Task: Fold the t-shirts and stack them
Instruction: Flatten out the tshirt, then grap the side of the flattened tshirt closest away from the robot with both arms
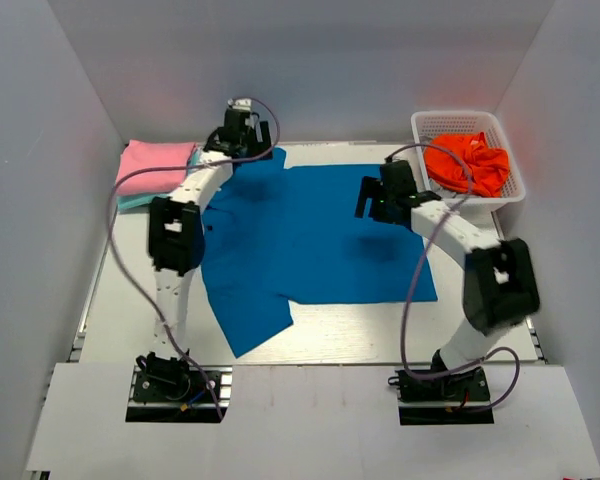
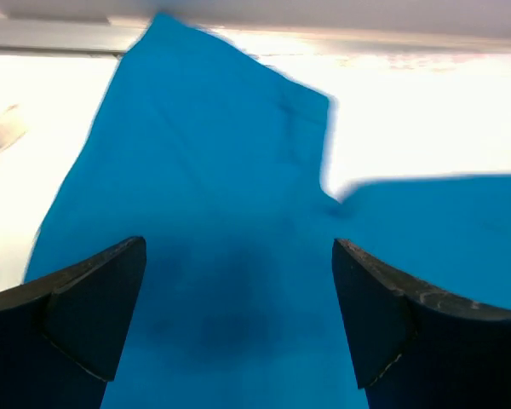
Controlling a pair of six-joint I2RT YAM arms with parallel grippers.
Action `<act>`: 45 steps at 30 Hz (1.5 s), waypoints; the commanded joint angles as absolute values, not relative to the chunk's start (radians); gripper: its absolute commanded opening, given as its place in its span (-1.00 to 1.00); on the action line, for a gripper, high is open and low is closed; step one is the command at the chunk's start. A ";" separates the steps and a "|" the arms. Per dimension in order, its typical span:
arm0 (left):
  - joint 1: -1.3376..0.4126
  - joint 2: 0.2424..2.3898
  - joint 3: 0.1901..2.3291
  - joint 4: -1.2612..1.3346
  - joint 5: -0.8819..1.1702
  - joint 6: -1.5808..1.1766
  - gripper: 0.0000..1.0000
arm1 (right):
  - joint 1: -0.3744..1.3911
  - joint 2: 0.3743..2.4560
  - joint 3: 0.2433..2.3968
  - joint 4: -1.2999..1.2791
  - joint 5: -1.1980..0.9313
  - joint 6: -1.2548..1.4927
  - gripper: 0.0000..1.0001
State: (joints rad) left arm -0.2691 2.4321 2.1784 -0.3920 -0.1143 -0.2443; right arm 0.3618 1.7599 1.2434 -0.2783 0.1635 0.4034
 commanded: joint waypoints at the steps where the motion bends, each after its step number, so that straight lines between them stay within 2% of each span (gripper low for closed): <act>1: -0.304 1.986 1.918 -0.463 -0.053 -0.332 1.00 | 0.357 1.557 1.100 -0.252 0.204 0.461 0.81; 2: -0.304 1.833 1.826 -0.524 -0.052 -0.381 1.00 | 0.354 1.495 1.069 -0.252 0.212 0.471 0.81; 4: -0.304 1.684 1.544 -0.592 -0.078 -0.510 1.00 | 0.351 1.396 0.959 -0.259 0.247 0.489 0.81; 5: -0.314 1.611 1.440 -0.592 -0.058 -0.564 1.00 | 0.351 1.379 0.941 -0.281 0.256 0.514 0.81; 6: -0.324 1.541 1.244 -0.603 -0.045 -0.601 1.00 | 0.350 1.327 0.893 -0.297 0.280 0.521 0.81; 7: -0.324 1.402 1.145 -0.594 0.012 -0.618 1.00 | 0.348 1.312 0.876 -0.304 0.285 0.522 0.81; 9: -0.344 1.274 0.902 -0.601 0.047 -0.698 1.00 | 0.344 1.261 0.830 -0.324 0.322 0.561 0.81; 14: -0.376 0.900 0.635 -0.738 0.166 -0.831 1.00 | 0.331 1.192 0.778 -0.336 0.324 0.615 0.81; 18: -0.385 0.752 0.549 -0.865 0.299 -0.864 0.89 | 0.327 1.163 0.750 -0.342 0.298 0.637 0.81; 23: -0.406 0.796 0.468 -0.927 0.356 -0.865 0.86 | 0.315 1.134 0.698 -0.351 0.331 0.652 0.81; 32: -0.477 0.988 0.448 -0.905 0.275 -0.842 0.78 | 0.290 1.103 0.634 -0.351 0.385 0.684 0.81; 35: -0.502 1.043 0.437 -0.849 0.252 -0.867 0.65 | 0.275 1.140 0.630 -0.348 0.388 0.687 0.81; 40: -0.545 1.135 0.448 -0.787 0.221 -0.888 0.09 | 0.244 1.190 0.627 -0.367 0.384 0.690 0.81; 42: -0.567 1.172 0.459 -0.746 0.209 -0.888 -0.07 | 0.224 1.189 0.624 -0.391 0.390 0.683 0.81; 43: -0.568 1.183 0.459 -0.726 0.209 -0.888 -0.26 | 0.218 1.175 0.626 -0.408 0.403 0.681 0.81; 45: -0.578 1.210 0.459 -0.686 0.209 -0.878 -0.52 | 0.197 1.166 0.618 -0.449 0.413 0.681 0.81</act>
